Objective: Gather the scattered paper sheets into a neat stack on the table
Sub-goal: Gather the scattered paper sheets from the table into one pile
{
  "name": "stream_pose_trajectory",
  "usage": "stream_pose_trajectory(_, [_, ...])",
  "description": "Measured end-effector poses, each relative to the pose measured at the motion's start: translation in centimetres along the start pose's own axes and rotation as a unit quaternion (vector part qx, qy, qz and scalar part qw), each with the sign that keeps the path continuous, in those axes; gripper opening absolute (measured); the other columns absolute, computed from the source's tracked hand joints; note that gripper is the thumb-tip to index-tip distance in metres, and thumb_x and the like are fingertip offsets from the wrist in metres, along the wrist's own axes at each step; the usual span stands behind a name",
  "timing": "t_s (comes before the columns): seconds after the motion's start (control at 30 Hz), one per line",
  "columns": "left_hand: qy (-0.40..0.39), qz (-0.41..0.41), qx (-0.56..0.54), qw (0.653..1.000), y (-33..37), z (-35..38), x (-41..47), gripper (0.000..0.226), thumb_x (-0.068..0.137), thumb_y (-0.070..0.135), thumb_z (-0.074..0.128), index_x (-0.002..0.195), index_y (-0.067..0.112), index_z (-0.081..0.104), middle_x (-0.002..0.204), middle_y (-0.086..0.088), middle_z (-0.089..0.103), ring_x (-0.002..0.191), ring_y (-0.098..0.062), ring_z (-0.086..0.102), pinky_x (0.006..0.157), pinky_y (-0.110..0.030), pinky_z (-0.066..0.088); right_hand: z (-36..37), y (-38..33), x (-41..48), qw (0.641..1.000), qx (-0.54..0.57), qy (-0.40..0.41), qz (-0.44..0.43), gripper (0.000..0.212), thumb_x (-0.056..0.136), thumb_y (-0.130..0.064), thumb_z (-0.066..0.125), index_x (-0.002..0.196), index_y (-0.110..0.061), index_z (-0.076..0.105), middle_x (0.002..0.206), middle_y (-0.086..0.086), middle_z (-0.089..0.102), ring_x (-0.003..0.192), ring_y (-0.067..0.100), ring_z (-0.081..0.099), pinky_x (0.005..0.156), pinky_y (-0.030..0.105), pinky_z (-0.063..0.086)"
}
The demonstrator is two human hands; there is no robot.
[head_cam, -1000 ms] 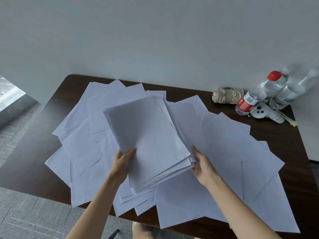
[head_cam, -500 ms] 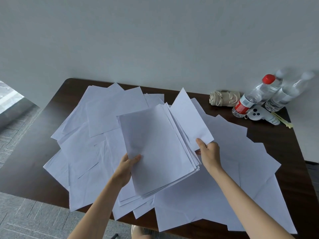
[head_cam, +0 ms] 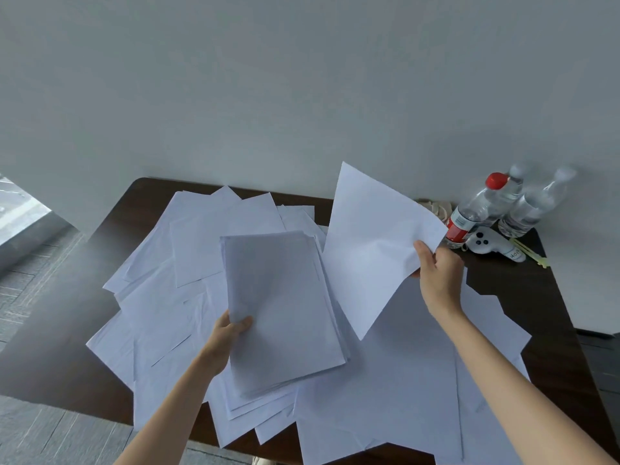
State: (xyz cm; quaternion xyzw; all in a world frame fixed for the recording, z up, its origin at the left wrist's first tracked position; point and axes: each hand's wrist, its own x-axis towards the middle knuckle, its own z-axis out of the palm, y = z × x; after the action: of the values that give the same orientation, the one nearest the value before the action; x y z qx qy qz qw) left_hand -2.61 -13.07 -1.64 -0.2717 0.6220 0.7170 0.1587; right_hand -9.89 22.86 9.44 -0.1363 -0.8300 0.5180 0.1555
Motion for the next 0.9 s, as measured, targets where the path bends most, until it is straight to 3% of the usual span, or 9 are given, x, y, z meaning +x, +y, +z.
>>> stream_pose_trajectory(0.1, [-0.015,-0.005,0.015,1.000,0.8,-0.1,-0.1,0.059,0.067,0.016,0.071,0.122,-0.001,0.058,0.108,-0.020,0.069,0.091,-0.033,0.066,0.080,-0.043,0.058,-1.2,-1.1,2.0,1.000,0.013,-0.006,-0.020,0.031,0.097,-0.011,0.052,0.066,-0.013,0.054,0.061,-0.002,0.053,0.049,-0.001,0.053,0.045,0.016,0.049])
stream_pose_trajectory(0.2, [-0.025,-0.009,0.030,0.999,1.2,-0.4,0.0,0.058,0.065,0.017,0.071,0.120,0.000,0.060,0.107,-0.020,0.070,0.087,-0.032,0.067,0.074,-0.039,0.058,-2.3,-1.4,3.6,1.000,0.005,-0.008,-0.027,0.032,0.097,-0.013,0.052,0.068,0.001,0.052,0.063,0.014,0.054,0.045,0.003,0.051,0.046,0.022,0.048])
stream_pose_trajectory(0.3, [-0.031,-0.017,0.041,0.999,1.3,-0.8,0.3,0.060,0.065,0.016,0.072,0.121,-0.002,0.059,0.103,-0.018,0.071,0.087,-0.032,0.068,0.074,-0.039,0.058,-2.9,-1.2,4.2,1.000,0.008,-0.009,-0.012,0.042,0.097,-0.012,0.053,0.056,-0.008,0.042,0.057,0.010,0.047,0.042,0.001,0.049,0.045,0.011,0.041])
stream_pose_trajectory(0.43, [-0.052,-0.032,0.046,0.997,1.6,-1.1,0.6,0.062,0.064,0.016,0.073,0.123,0.000,0.059,0.110,-0.021,0.070,0.089,-0.032,0.069,0.071,-0.036,0.060,-2.3,-0.4,3.8,0.997,0.014,-0.072,0.032,0.039,0.097,-0.012,0.054,0.062,0.004,0.052,0.063,0.012,0.055,0.050,0.013,0.057,0.042,0.013,0.043])
stream_pose_trajectory(0.5, [-0.070,-0.039,0.051,0.996,1.7,-1.4,0.8,0.063,0.065,0.017,0.074,0.124,0.002,0.059,0.115,-0.022,0.069,0.093,-0.032,0.069,0.071,-0.036,0.059,-1.2,0.0,3.2,0.993,0.019,-0.099,0.057,0.039,0.097,-0.009,0.053,0.058,-0.006,0.050,0.059,0.008,0.051,0.045,0.004,0.053,0.040,0.009,0.039])
stream_pose_trajectory(0.63, [-0.092,-0.045,0.077,0.992,1.9,-2.0,1.2,0.076,0.058,0.033,0.082,0.126,0.005,0.059,0.115,-0.018,0.071,0.101,-0.033,0.070,0.074,-0.036,0.059,1.9,1.1,2.1,0.976,0.021,-0.191,0.103,0.027,0.096,-0.012,0.055,0.070,-0.010,0.058,0.068,0.006,0.059,0.057,0.017,0.054,0.041,0.015,0.044])
stream_pose_trajectory(0.73, [-0.099,-0.057,0.079,0.990,1.8,-2.4,1.7,0.065,0.070,0.042,0.078,0.125,0.012,0.061,0.116,-0.010,0.072,0.105,-0.029,0.069,0.086,-0.041,0.058,5.2,2.5,1.6,0.960,-0.003,-0.248,0.133,0.024,0.096,-0.015,0.056,0.076,-0.004,0.061,0.075,0.013,0.064,0.057,0.020,0.056,0.044,0.017,0.045])
stream_pose_trajectory(0.83, [-0.101,-0.082,0.090,0.987,1.8,-2.6,2.1,0.042,0.094,0.047,0.059,0.124,0.019,0.062,0.115,-0.005,0.073,0.106,-0.024,0.070,0.096,-0.045,0.053,8.7,3.7,1.1,0.948,-0.014,-0.279,0.149,0.030,0.094,-0.016,0.059,0.085,0.013,0.062,0.076,0.022,0.063,0.057,0.023,0.055,0.045,0.020,0.045])
stream_pose_trajectory(0.9, [-0.100,-0.088,0.092,0.987,1.8,-2.6,2.3,0.043,0.096,0.053,0.050,0.121,0.021,0.065,0.114,-0.005,0.073,0.106,-0.024,0.070,0.096,-0.044,0.053,10.7,4.2,0.8,0.943,-0.020,-0.295,0.155,0.034,0.092,-0.016,0.063,0.087,0.018,0.061,0.077,0.029,0.063,0.056,0.023,0.054,0.045,0.021,0.045])
